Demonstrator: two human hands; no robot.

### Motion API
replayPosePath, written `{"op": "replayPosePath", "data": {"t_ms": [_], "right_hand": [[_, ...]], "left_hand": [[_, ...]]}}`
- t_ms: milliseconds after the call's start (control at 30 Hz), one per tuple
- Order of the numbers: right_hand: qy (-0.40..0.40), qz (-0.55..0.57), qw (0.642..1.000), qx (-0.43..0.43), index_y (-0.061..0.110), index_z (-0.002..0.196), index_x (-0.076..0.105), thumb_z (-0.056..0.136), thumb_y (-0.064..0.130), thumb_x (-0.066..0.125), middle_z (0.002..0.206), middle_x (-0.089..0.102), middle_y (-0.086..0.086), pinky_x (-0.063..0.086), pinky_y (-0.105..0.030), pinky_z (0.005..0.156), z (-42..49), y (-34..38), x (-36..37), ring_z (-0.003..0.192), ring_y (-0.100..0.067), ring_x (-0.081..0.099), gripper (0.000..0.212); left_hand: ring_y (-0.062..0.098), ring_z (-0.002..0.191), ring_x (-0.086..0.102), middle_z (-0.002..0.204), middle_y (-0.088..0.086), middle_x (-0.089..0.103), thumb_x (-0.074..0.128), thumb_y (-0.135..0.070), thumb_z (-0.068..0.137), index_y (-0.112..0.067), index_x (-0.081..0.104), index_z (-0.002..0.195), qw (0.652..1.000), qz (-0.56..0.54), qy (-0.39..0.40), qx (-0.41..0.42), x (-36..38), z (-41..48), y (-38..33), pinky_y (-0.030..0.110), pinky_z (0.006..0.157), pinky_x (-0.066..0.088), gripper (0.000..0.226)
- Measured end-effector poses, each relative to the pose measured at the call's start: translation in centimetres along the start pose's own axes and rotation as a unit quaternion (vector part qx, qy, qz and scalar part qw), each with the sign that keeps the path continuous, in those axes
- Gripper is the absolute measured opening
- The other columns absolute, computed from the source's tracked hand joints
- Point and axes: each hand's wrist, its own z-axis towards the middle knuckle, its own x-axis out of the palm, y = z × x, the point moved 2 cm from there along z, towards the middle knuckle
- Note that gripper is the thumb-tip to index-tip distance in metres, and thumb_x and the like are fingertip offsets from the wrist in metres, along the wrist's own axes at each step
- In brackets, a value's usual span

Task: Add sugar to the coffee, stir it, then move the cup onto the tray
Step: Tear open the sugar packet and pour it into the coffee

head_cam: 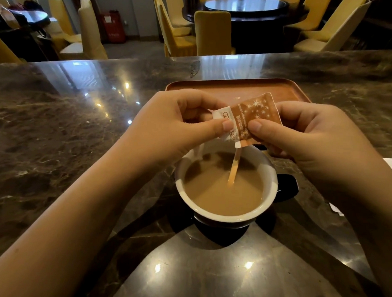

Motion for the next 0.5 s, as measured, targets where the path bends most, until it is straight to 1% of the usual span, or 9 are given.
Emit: {"op": "replayPosePath", "data": {"t_ms": [67,200,267,300,333,400,500], "right_hand": [[-0.003,0.024,1.0,0.011,0.02,0.084,0.07,0.076,0.023,0.062,0.078,0.075,0.015,0.046,-0.006,0.053,0.1,-0.2,-0.1,0.065,0.004,0.066,0.012],[-0.006,0.039,0.999,0.016,0.022,0.085,0.069,0.078,0.023,0.062,0.076,0.075,0.01,0.051,-0.01,0.056,0.1,-0.3,-0.4,0.065,0.0,0.067,0.011],[-0.007,0.045,0.999,0.007,0.022,0.086,0.069,0.078,0.021,0.062,0.071,0.074,0.012,0.048,-0.008,0.054,0.0,0.0,-0.7,0.062,0.002,0.066,0.011],[-0.006,0.042,0.999,0.0,0.023,0.087,0.07,0.077,0.022,0.062,0.074,0.075,0.013,0.048,-0.008,0.056,0.0,0.2,-0.8,0.066,0.002,0.067,0.012],[-0.006,0.033,0.999,-0.007,0.024,0.088,0.07,0.076,0.025,0.063,0.079,0.075,0.012,0.05,-0.01,0.06,0.0,0.4,-0.9,0.072,0.0,0.069,0.014],[-0.008,0.016,1.0,-0.02,0.024,0.09,0.07,0.074,0.029,0.063,0.086,0.075,0.007,0.055,-0.02,0.068,-0.1,0.9,-1.2,0.08,-0.008,0.07,0.018],[-0.016,0.017,0.999,-0.041,0.022,0.091,0.069,0.072,0.033,0.063,0.087,0.074,0.0,0.057,-0.026,0.07,-0.1,2.0,-1.6,0.08,-0.014,0.07,0.022]], "left_hand": [[0.007,0.074,0.069,0.083,0.0,0.074,0.068,-0.022,0.072,-0.02,0.068,0.091,1.0,-0.006,0.005,-0.004,0.1,0.0,-0.1,0.014,0.067,0.053,0.019],[0.007,0.076,0.068,0.082,0.001,0.073,0.067,-0.019,0.075,-0.019,0.067,0.09,1.0,0.001,-0.012,0.006,0.3,0.4,-0.7,0.015,0.072,0.053,0.016],[0.004,0.077,0.067,0.082,-0.002,0.072,0.065,-0.019,0.077,-0.02,0.066,0.091,0.999,0.024,-0.012,0.018,0.2,0.6,-1.4,0.012,0.071,0.052,0.014],[0.004,0.077,0.066,0.083,-0.004,0.071,0.063,-0.019,0.079,-0.02,0.066,0.092,0.999,0.038,-0.008,0.024,0.2,0.7,-1.8,0.011,0.07,0.051,0.014],[0.003,0.077,0.065,0.083,-0.004,0.071,0.063,-0.02,0.08,-0.02,0.066,0.092,0.998,0.053,-0.003,0.028,0.1,0.8,-2.2,0.01,0.069,0.05,0.013],[0.002,0.075,0.063,0.083,-0.005,0.07,0.062,-0.021,0.081,-0.02,0.065,0.094,0.995,0.089,0.008,0.038,-0.1,1.0,-3.0,0.008,0.066,0.049,0.014],[0.004,0.076,0.06,0.084,-0.006,0.068,0.061,-0.024,0.081,-0.022,0.065,0.097,0.988,0.147,0.02,0.05,-0.5,1.3,-4.3,0.01,0.067,0.048,0.016]]}}
